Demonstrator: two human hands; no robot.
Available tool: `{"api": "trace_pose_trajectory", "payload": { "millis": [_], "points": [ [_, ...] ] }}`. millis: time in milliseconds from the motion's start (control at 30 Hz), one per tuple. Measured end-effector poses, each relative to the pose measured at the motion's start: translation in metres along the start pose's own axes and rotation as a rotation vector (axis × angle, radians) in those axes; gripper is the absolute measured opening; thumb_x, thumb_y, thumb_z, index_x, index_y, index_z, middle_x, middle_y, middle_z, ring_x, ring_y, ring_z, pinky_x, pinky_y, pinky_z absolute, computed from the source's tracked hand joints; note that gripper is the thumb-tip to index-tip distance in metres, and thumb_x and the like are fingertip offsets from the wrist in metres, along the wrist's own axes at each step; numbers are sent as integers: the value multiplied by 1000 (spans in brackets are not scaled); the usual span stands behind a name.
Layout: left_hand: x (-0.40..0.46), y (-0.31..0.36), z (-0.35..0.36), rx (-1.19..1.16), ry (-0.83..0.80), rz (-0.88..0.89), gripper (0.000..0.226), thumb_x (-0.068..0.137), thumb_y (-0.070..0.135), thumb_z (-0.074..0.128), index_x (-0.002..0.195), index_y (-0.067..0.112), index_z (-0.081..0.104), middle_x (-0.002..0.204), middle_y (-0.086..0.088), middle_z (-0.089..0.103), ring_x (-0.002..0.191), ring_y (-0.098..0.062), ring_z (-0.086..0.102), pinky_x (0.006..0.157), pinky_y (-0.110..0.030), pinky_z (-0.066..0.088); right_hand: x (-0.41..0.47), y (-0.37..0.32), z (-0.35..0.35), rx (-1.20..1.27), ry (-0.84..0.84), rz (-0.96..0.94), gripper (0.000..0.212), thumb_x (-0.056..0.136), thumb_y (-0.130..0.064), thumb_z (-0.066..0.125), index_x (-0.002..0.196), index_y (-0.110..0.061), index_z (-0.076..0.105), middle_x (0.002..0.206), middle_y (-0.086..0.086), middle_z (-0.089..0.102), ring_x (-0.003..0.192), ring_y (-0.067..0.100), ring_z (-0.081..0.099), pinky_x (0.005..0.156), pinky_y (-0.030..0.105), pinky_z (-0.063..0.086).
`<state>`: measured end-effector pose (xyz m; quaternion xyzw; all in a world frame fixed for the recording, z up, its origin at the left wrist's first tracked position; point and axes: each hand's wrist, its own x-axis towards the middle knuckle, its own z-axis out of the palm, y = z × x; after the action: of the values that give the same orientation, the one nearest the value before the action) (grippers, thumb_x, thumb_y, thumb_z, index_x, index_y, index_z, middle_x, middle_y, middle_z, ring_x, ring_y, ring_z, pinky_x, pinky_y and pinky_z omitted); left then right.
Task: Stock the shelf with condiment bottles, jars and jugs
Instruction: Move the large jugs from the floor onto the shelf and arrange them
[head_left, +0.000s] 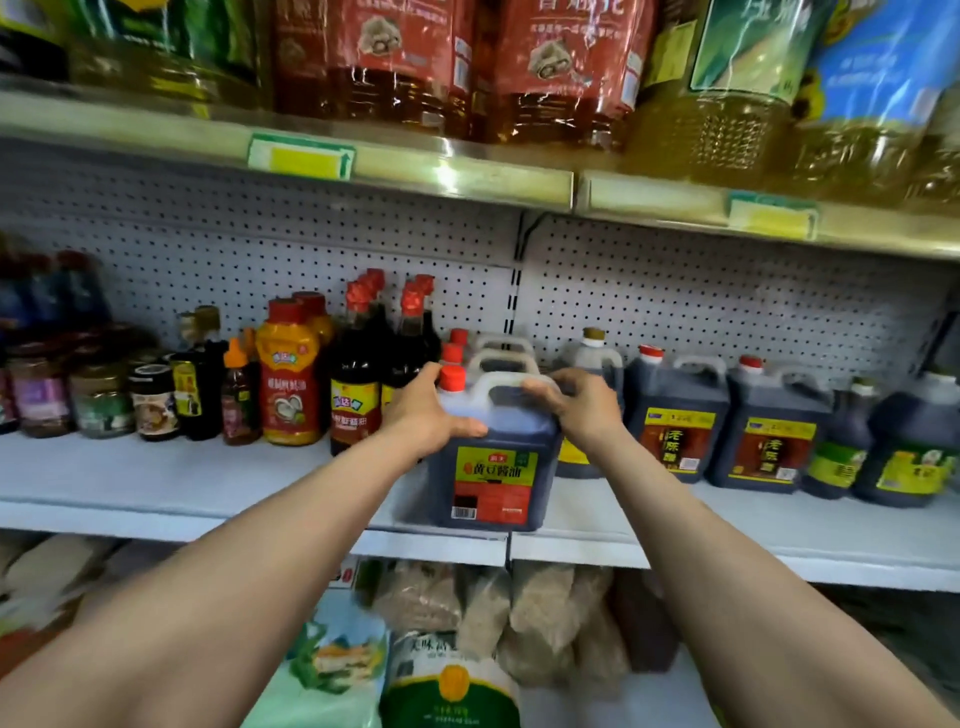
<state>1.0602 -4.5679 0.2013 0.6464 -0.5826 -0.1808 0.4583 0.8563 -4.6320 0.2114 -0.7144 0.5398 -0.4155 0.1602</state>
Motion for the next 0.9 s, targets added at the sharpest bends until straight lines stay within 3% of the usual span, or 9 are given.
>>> {"api": "trace_pose_trajectory", "payload": {
  "millis": [100,200,400,500,600,700,900],
  "points": [
    [23,-14,11,22,-56,16,84,56,36,94,128,29,52,113,2,67,103,-23,62,84,-29,48,9,14,15,70,29,50,43,80,-60,69,101,-22,74,104,2,76,102,19,68,83,38,55],
    [42,-20,13,20,-98,40,93,56,37,94,137,27,48,124,0,64,111,-23,60,94,-33,48,14,19,24,35,67,54,38,80,-67,64,98,-33,68,109,2,74,105,22,67,84,39,54],
    [46,-21,11,127,-117,74,102,57,43,92,143,27,40,133,-3,59,119,-27,56,97,-35,47,16,25,10,-33,-98,-25,51,87,-58,64,125,-24,63,122,1,69,115,19,62,98,41,50],
    [41,-14,11,242,-58,290,113,60,33,92,152,25,27,155,-6,36,142,-26,33,115,-34,30,10,20,3,-116,-125,-157,81,79,-46,78,146,-18,42,143,5,54,131,21,50,106,34,41],
    [41,-5,11,403,-139,441,107,69,28,87,155,24,24,162,-1,19,150,-22,12,121,-31,13,10,17,3,-285,-227,-269,110,69,-37,88,155,-11,24,155,12,37,142,26,36,110,29,31],
    [41,-4,8,487,-218,430,106,66,28,89,153,17,29,160,-3,23,146,-25,19,119,-29,16,8,20,6,-357,-283,-287,125,62,-30,93,157,-13,14,154,14,30,142,29,31,111,30,31],
    [40,-8,7,451,-182,424,104,60,24,92,149,19,39,148,-6,33,133,-28,35,115,-33,27,14,21,8,-318,-231,-347,117,55,-27,96,150,-13,30,138,12,42,132,30,41,103,30,37]
  ]
}}
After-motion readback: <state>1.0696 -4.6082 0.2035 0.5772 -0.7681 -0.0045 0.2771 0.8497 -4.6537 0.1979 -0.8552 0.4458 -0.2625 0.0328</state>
